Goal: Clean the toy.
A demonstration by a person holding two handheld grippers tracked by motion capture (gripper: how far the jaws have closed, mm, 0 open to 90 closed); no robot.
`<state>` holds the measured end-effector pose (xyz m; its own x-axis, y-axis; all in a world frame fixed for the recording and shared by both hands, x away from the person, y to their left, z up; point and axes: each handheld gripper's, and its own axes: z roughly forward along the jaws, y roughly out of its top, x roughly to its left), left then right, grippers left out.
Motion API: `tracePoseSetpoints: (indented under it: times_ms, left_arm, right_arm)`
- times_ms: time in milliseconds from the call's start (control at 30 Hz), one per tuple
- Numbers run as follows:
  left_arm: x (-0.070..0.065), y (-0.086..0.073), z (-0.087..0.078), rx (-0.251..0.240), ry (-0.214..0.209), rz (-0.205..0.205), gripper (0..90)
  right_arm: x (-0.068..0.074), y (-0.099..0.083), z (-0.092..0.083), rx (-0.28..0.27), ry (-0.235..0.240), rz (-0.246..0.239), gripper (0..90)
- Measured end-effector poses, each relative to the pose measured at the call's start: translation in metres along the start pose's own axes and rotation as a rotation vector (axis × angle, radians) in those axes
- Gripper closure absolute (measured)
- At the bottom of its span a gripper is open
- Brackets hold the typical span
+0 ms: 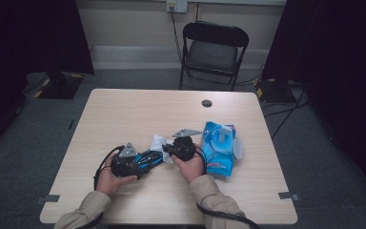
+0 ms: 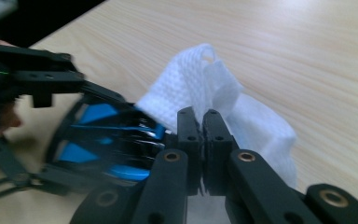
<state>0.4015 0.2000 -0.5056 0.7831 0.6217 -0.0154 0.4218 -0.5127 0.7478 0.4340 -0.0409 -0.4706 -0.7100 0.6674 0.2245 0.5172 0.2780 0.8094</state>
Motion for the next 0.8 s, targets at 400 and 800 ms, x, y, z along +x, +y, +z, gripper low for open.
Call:
tracePoseSetpoints:
  times_ms: [400,800]
  left_arm:
    - [0.000,0.000,0.000,0.000,0.002,0.002,23.2]
    - [0.000,0.000,0.000,0.001,0.009,0.006,23.2]
  right_arm:
    - [0.044,0.010,0.005,0.015,0.207,-0.061,87.9]
    - [0.048,-0.005,0.044,0.085,0.233,-0.038,87.2]
